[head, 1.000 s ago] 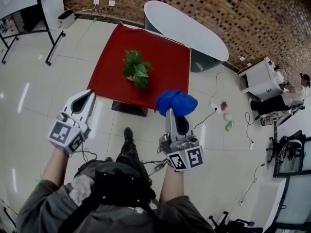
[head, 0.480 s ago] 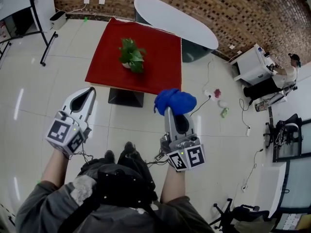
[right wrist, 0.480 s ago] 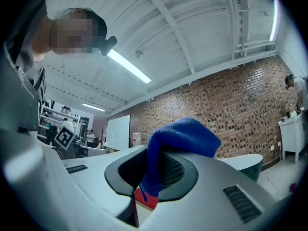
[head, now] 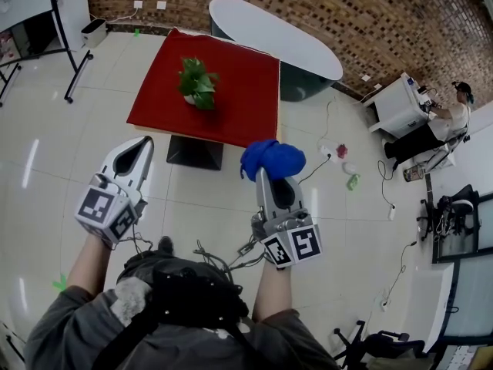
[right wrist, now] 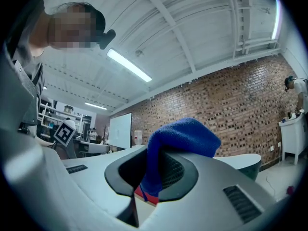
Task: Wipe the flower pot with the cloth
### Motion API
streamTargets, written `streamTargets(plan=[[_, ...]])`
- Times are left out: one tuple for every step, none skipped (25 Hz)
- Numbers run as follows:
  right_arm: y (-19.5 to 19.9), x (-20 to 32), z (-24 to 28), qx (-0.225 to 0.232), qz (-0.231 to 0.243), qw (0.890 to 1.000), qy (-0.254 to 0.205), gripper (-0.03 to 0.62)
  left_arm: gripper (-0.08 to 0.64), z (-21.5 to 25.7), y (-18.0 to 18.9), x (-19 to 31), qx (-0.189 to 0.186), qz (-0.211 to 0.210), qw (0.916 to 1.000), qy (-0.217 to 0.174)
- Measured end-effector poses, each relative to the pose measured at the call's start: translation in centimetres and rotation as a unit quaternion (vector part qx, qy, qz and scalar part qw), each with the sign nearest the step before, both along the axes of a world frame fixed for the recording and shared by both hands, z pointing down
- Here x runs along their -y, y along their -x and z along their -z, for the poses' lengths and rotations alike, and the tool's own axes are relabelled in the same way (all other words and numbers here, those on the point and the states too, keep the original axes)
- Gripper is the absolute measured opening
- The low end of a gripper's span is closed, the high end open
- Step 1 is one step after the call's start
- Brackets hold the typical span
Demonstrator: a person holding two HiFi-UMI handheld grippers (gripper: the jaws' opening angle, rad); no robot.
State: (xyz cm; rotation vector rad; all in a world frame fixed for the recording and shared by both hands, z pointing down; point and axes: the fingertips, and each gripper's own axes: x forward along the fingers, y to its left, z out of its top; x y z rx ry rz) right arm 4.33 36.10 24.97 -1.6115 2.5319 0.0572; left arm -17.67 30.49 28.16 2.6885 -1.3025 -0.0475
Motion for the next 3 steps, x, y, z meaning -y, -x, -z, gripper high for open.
streamTargets(plan=[[-0.31,-0.22,0.01,-0.002,0.002,1.0,0.0,0.064,0.025,0.11,-0.4,-0.28,-0.002,0.003,1.0,0.003],[-0.62,-0.47,0.05,-0.003,0.004,1.0,0.0,0.064,0.025,0.23,-0.79,-0.59,-0.003,0.005,1.0,0.005],[-0.92,-0.72,0.11,-0.003,0.007,1.0,-0.001,0.064,0.025,0.36,-1.19,-0.91,-0.004,0.007,0.9999,0.006]])
